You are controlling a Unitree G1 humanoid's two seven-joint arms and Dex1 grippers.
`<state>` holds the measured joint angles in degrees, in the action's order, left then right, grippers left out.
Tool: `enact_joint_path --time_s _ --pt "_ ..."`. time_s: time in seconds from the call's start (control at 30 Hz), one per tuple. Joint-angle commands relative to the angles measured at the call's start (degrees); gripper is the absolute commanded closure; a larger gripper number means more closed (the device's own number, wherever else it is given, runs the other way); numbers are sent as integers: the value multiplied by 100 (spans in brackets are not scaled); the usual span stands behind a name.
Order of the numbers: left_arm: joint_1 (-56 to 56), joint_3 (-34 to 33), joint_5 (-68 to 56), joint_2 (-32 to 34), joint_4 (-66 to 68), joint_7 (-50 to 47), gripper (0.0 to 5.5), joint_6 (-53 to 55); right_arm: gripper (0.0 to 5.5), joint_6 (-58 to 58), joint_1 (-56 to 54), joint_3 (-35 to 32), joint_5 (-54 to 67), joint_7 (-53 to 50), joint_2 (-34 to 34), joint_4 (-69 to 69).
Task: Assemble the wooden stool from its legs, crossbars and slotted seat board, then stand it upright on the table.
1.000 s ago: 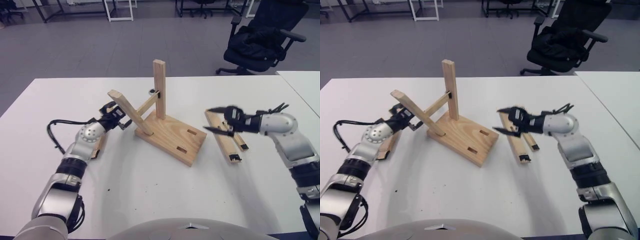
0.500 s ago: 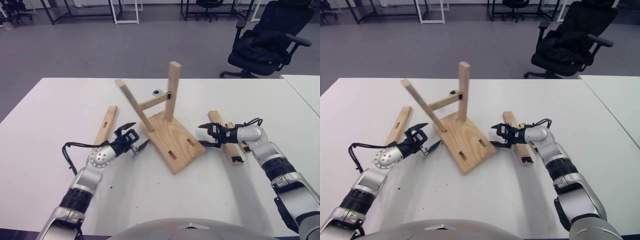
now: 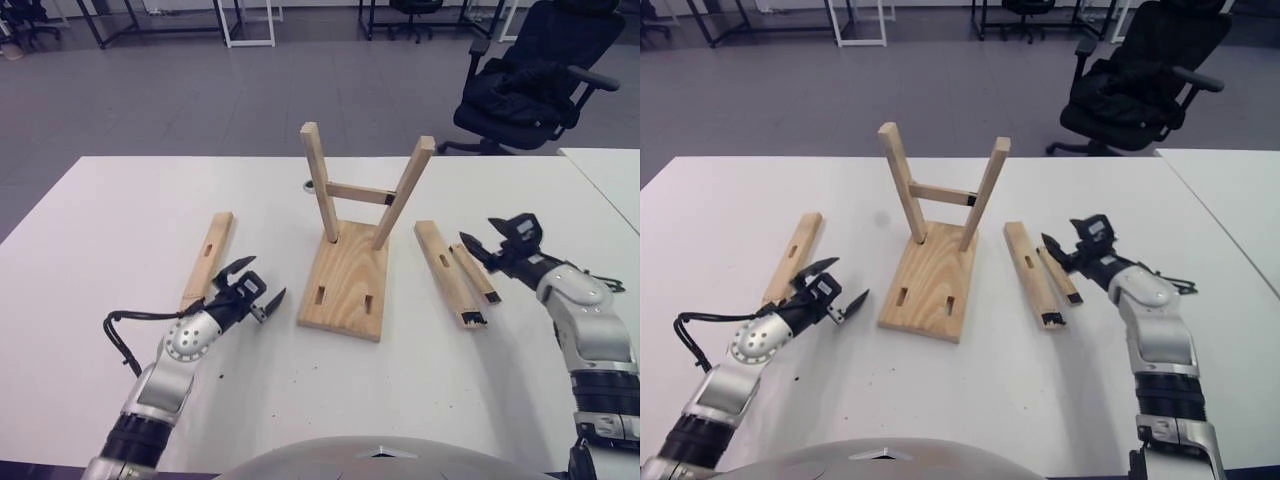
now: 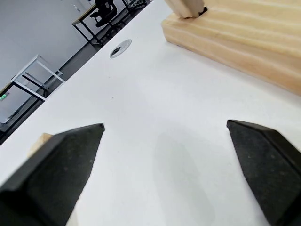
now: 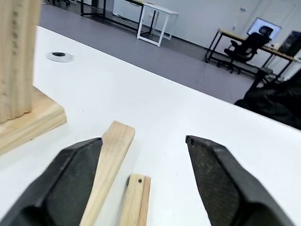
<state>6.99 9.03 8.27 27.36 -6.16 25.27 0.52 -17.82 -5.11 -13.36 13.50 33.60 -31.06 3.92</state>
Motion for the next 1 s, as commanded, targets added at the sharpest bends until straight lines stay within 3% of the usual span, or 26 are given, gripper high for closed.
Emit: enact_joint_path --time_s 0.03,0.17,0.37,0.53,0.6,0.67,0.7,0.8,0.87,1.0 --pt "277 551 463 -74 -106 49 68 412 218 -534 337 -135 385 140 102 248" --pt "364 786 633 -4 -282 109 68 630 218 -719 474 122 179 39 21 415" --pt "374 705 445 -72 -446 39 68 772 323 -823 670 227 64 -167 130 687" --pt "144 -245 32 -74 -375 -315 68 686 416 -574 660 265 12 -314 218 756" --pt "0 -738 -569 -442 -532 -463 68 763 419 -164 449 63 -33 -670 298 809" --pt "-148 -1320 -2166 -1143 -1108 -501 68 1317 419 111 144 -361 172 -975 287 380" --pt "-207 -1639 -3627 -1467 -1612 -637 68 1808 419 220 -100 -478 190 -1022 142 34" --pt "-1123 -2045 -7246 -1785 -2803 -1509 68 2291 419 635 -1667 -114 -176 -981 -340 -1182" --pt "-1919 -1934 -8144 -1888 -2864 -1970 68 2326 419 516 -2377 677 -83 -651 15 -2223" --pt "-2652 -1294 -8883 -2053 -3133 -2399 88 2535 419 155 -2429 2014 -48 -355 663 -3314"
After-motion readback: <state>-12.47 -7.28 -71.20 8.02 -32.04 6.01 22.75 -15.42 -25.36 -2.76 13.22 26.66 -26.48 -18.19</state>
